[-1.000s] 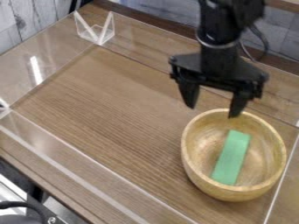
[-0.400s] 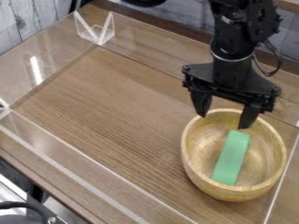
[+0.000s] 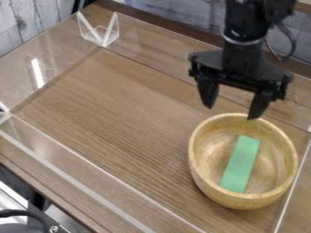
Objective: Put green object into wooden bowl
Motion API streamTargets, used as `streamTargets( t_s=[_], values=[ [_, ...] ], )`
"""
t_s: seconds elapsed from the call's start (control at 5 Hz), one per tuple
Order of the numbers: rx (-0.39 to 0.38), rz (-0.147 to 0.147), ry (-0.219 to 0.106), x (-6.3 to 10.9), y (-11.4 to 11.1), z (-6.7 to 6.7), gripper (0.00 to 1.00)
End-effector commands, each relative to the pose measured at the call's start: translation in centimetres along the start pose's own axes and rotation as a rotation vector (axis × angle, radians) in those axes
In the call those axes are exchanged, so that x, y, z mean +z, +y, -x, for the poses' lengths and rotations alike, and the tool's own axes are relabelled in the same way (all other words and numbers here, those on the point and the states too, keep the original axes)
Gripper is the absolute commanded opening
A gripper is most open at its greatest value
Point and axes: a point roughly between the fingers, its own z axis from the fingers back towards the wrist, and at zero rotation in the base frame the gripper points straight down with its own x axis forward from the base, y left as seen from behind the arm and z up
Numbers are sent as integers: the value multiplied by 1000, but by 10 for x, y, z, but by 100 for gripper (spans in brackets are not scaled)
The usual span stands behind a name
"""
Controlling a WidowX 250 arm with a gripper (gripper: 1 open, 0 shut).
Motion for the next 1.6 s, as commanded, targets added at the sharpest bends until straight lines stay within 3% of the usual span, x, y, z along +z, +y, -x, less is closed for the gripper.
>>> streamTargets(
  t_s=[0.0,0.4,0.6,1.0,1.4],
  values=[
    [4,32,-69,12,-1,-14,100],
    [-3,29,-49,-5,-11,-9,100],
    [-6,32,-54,-9,-25,-16,100],
    [-13,31,-66,-8,-11,-18,100],
    [24,9,-64,-5,-8,-18,100]
  ],
)
